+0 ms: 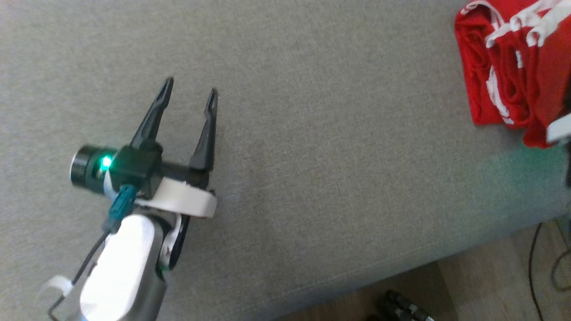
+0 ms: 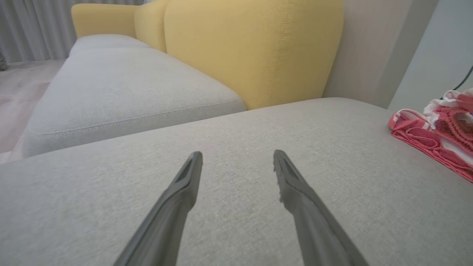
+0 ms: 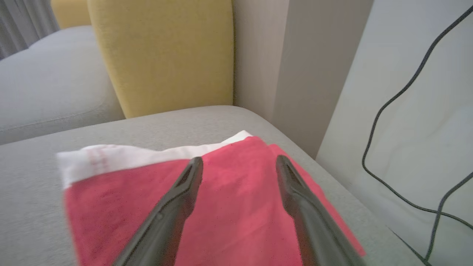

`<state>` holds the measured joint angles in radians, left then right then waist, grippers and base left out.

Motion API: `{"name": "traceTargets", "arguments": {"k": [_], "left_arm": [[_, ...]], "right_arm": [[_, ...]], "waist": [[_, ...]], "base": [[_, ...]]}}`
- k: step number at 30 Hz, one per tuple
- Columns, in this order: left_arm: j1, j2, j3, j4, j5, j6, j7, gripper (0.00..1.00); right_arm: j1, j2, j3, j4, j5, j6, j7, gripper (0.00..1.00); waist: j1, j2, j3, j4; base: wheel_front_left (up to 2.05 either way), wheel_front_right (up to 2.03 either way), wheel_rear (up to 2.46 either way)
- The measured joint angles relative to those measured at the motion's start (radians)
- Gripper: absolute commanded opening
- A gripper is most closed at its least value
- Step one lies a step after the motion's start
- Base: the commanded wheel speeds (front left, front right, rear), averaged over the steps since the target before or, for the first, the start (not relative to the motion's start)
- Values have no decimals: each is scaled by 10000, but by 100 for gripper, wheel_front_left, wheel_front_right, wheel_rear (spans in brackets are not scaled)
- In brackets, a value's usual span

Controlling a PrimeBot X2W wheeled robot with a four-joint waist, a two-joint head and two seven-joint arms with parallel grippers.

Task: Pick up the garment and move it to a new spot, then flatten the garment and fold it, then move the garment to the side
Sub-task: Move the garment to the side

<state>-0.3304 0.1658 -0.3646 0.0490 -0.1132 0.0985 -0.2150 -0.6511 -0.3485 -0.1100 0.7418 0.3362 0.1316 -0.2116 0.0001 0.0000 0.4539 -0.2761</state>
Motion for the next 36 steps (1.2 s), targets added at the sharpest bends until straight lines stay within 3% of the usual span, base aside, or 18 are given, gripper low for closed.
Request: {"name": "traceTargets", "arguments": {"k": [11,17,25,36], "left_arm": [[1427,-23,606,33,-604,529,-244,100],[2241,-63,892,44,-884,704,-259,100],[3262,6,907,38,-1022,790,-330,100],[3938,148,905,15,-1158,867,-324,100]], "right_arm": [[3218,1519,238,-4959,-512,0,1097,100],[4693,2220,477,-6746,-1001,0,1896,100],[5970,2531,686,-7854,-1283,0,2378,100],[6786,2617,1041,-8105,-1549,0,2706,100]], "waist": [[-1,0,-1442,870],[-1,0,-2255,1519],[-1,0,-3272,2117],[-1,0,-4104,2396]], "base": [[0,0,0],[0,0,0],[0,0,0],[0,0,0]]}}
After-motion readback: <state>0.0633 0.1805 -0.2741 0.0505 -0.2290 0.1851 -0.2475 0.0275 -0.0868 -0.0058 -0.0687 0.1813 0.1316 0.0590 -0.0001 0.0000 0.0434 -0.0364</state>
